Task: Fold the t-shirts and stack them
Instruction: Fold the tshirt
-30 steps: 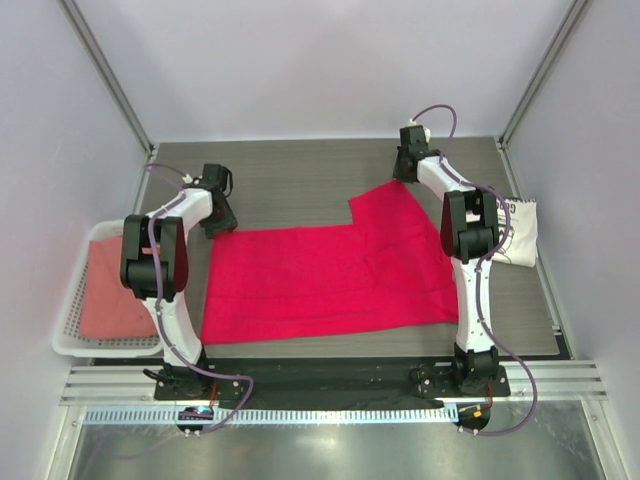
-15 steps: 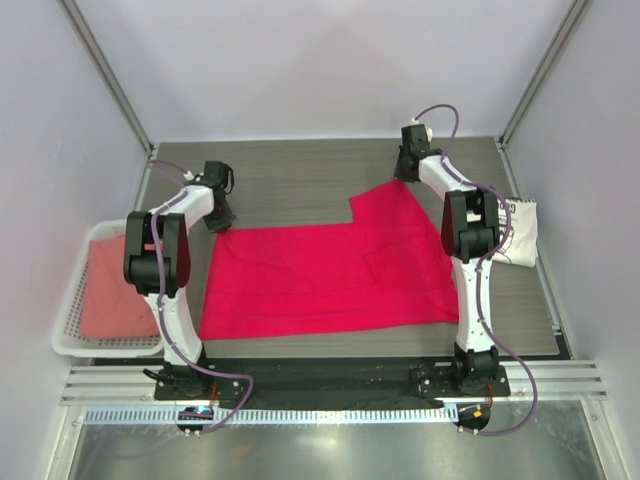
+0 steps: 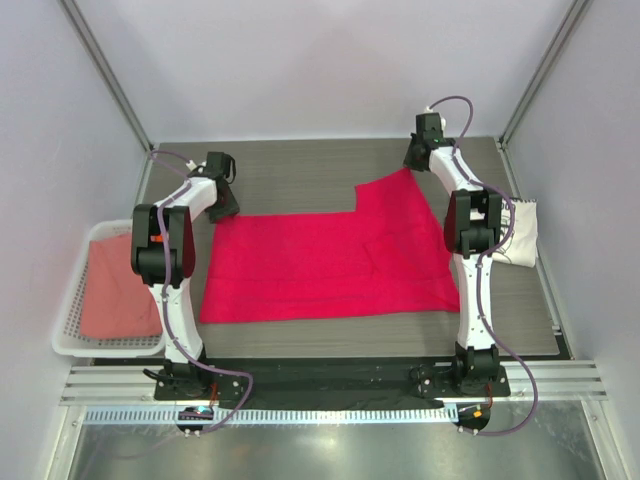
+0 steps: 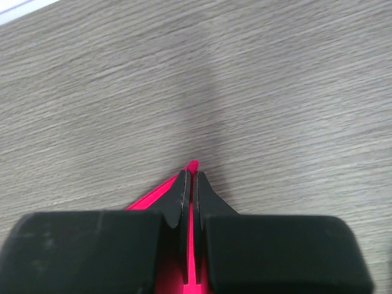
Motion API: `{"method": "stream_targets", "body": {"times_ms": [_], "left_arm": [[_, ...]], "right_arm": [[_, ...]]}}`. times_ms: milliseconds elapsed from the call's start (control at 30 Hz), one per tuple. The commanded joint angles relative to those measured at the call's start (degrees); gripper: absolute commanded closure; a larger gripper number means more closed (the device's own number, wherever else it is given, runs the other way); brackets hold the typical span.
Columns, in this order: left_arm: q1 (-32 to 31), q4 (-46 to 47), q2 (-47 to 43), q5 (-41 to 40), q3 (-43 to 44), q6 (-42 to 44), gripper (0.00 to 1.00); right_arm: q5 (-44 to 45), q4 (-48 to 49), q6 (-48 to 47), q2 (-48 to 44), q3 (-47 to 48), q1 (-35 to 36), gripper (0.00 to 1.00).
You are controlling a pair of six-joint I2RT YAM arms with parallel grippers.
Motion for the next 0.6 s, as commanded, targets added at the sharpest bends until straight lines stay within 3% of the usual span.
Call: {"method": "stream_targets", "body": {"times_ms": [0, 100, 433, 500, 567], "left_arm": [[0.4, 1.2, -1.6, -1.0, -0.5, 0.9, 0.5], [0.6, 0.6, -2.3, -1.5, -0.4, 0.9, 0.44], [3.0, 0.7, -0.7, 1.4, 1.1, 0.7, 0.44], [3.0, 0.4, 0.2, 2.1, 2.0, 0.8, 0.49], [3.0, -0.1, 1.3, 2.5, 2.3, 0.9, 0.62]], "right_arm": [[-1.4, 0.3, -0.4, -3.5, 1.6, 0.3, 0.99], [-2.1, 1.0, -0.3, -4.3, -0.1, 0.3, 0.99], [-2.8, 1.8, 0.0, -4.3, -1.6, 0.3, 0.99], [-2.9, 1.9, 0.1, -4.3, -1.6, 0.4, 0.99], [-2.7, 1.9, -0.1, -4.4, -1.7, 0.3, 0.99]]}}
